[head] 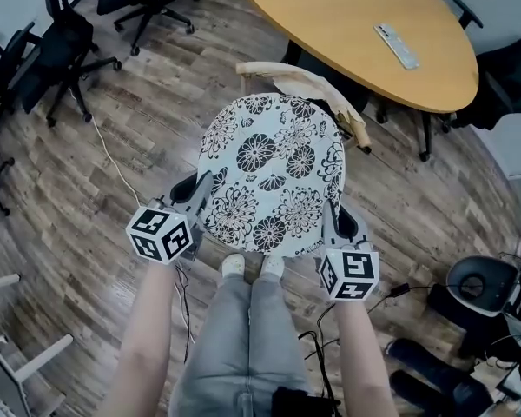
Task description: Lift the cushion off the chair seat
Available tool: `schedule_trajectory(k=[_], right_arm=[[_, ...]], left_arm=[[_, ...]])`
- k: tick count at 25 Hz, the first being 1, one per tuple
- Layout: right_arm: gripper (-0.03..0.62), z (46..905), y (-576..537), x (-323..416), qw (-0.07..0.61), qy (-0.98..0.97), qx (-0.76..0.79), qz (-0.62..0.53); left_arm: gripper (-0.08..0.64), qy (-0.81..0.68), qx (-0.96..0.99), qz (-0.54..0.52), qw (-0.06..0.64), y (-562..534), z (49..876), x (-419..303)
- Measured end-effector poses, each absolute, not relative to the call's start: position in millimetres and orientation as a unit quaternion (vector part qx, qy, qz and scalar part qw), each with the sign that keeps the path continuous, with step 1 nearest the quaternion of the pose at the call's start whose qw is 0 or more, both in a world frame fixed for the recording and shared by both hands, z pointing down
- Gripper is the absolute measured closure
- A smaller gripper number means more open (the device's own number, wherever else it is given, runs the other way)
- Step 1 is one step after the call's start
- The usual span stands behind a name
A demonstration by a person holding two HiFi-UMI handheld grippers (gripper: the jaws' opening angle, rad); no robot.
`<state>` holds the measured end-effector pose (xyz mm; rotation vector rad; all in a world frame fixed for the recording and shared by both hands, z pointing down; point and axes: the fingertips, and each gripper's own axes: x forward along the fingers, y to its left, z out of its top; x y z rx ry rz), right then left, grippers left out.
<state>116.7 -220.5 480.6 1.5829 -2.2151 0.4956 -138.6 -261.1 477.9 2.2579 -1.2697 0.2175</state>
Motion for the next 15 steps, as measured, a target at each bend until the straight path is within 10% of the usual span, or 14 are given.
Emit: schedule_trajectory(k=[15], right_arm=[[0.549,535.7,-205.0,125.2,0.128,-0.784,0.584,0.169]], left_arm=[[0.526,-0.502,0.834,0.065,0.219,-257.8,513.4,-144.6]])
